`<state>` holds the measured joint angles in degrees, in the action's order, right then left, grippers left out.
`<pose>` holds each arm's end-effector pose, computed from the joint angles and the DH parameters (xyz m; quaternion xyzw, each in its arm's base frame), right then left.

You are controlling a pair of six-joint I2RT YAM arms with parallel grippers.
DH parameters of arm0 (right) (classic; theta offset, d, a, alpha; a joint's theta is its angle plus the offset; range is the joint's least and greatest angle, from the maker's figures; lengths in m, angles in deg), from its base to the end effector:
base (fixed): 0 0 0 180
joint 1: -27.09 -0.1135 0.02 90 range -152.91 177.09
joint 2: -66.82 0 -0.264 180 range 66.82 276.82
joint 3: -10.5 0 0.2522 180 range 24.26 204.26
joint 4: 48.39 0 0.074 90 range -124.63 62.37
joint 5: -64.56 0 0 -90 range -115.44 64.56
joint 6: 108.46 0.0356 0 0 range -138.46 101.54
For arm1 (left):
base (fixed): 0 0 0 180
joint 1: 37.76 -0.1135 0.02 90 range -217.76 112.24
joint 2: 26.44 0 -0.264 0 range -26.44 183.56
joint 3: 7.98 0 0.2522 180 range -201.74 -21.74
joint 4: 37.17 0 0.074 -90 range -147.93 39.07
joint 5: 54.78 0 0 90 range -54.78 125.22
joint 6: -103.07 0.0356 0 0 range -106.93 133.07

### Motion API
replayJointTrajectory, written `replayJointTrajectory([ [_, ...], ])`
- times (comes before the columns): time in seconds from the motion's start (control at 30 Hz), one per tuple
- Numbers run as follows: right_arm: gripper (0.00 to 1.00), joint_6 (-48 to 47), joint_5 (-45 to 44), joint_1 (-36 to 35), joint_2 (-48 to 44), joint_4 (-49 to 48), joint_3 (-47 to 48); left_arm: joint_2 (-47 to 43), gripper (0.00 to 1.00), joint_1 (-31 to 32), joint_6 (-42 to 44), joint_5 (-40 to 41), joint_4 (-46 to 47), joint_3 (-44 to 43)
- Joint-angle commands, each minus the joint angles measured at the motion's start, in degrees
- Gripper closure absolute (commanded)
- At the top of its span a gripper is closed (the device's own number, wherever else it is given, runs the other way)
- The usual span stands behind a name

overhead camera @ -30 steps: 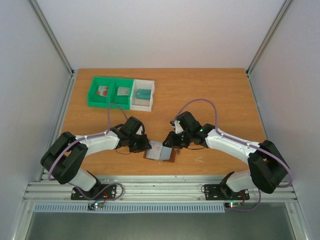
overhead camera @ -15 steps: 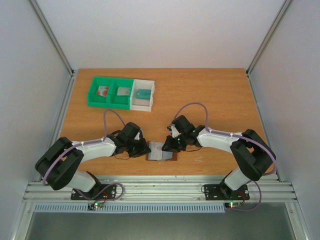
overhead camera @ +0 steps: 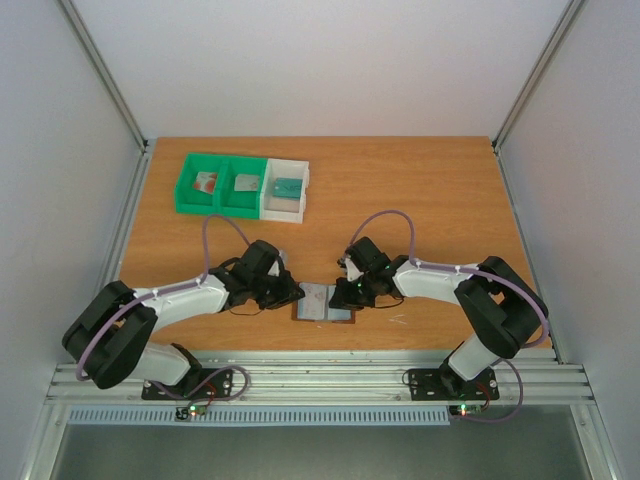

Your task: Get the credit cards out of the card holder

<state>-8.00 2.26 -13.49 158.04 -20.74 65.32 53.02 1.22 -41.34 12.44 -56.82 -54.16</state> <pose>0.1979 0.1913 0.1329 -0.2977 0.8997 0.3044 0.0962 0.1833 -0.1661 0.1494 -0.0626 0.9295 -0.3552 0.0775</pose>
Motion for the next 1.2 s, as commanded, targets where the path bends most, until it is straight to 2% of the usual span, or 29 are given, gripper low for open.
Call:
replayJointTrajectory([
  [0.0, 0.89, -0.7, -2.4, -0.4, -1.3, -0.7, -0.4, 2.4, 0.82, 0.2, 0.8, -2.0, 4.6, -0.9],
  [0.1, 0.89, -1.1, -4.1, -0.5, -1.1, -0.7, -0.6, 3.2, 0.82, 0.2, 0.5, -4.1, 7.8, -0.7],
  [0.3, 0.89, -0.8, -5.1, -0.4, -1.0, -1.2, -1.4, 4.0, 0.83, 0.2, 0.9, -2.8, 7.1, -0.6],
  [0.57, 0.89, -0.3, -2.4, -0.5, -3.2, 0.8, 1.3, 5.8, 0.84, 0.2, 2.5, -2.4, 7.2, 0.4],
  [0.73, 0.89, 2.2, 0.4, -0.5, -4.0, -1.1, 1.9, 5.7, 0.87, 0.2, 1.4, -3.5, 10.7, 2.2],
  [1.17, 0.9, 3.9, 1.5, -0.4, 3.6, -4.7, 3.4, 5.9, 0.88, 0.2, 2.3, -1.1, 8.3, 2.9],
])
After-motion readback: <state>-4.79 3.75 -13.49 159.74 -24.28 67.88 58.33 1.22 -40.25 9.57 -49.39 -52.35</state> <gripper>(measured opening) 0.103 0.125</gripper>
